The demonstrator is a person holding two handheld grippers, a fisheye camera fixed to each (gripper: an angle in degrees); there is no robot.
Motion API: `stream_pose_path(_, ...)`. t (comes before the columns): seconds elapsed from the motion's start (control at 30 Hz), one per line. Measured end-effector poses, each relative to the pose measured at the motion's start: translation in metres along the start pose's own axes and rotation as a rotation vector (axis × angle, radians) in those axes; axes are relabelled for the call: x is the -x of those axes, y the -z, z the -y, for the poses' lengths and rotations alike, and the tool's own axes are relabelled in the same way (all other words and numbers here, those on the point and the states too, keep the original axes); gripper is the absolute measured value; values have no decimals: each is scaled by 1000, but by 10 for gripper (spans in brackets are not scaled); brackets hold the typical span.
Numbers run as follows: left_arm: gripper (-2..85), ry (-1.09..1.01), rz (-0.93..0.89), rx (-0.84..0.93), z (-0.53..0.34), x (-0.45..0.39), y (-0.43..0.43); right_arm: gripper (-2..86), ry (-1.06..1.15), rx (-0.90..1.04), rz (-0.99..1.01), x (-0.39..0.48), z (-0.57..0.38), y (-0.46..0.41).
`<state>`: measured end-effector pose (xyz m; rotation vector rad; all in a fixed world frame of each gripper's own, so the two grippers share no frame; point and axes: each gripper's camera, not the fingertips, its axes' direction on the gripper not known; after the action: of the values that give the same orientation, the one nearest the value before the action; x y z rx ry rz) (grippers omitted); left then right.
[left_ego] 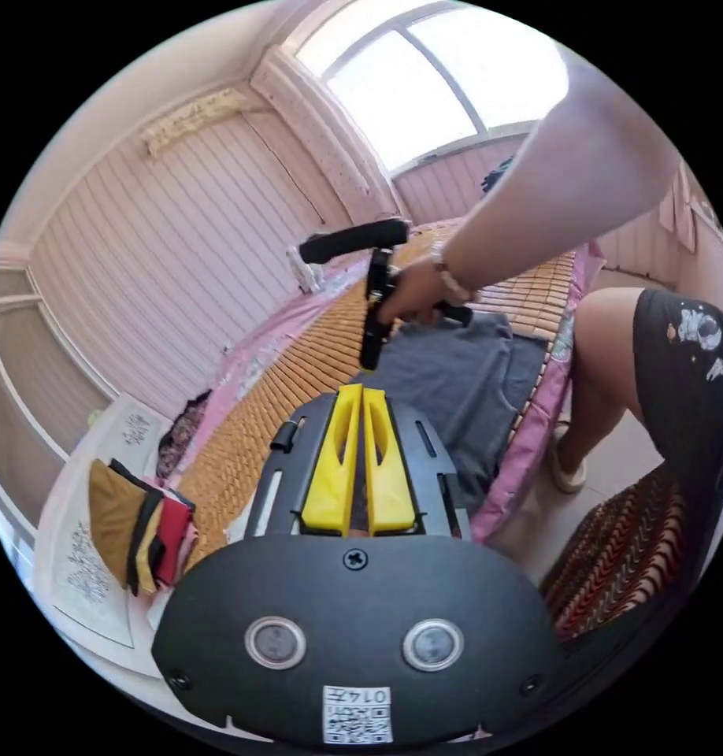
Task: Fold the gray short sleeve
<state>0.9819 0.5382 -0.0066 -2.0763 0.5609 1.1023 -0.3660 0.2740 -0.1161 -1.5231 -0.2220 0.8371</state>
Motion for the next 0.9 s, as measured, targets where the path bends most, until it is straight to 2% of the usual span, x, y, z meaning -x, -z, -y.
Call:
stream_pose_path(0.13,-7,-499,263,-232,41,-34,71,5,-134,-59,-72,-13,-123,36)
stream_pose_path(0.23,-6,-735,366,-397,59,-67,103,56,-260,-40,-140,-24,-193,41)
stream_pose_path(0.3,-3,-794,398,-461,70,-89,114,92,-338,-25,-162,-32,-223,36)
stream_pose_path(0.57,53,-770,250,-504,129,-154,130,110,-427,36,-90,-60,-275,-3)
stream_pose_path(0.77,89,-743,151,-397,171,-176,110,50,-434,25,-18,-88,-303,-18)
stream_pose_path(0.9,124,-699,93,-279,200,-177,80,11,-476,-19,106,-123,-329,-21)
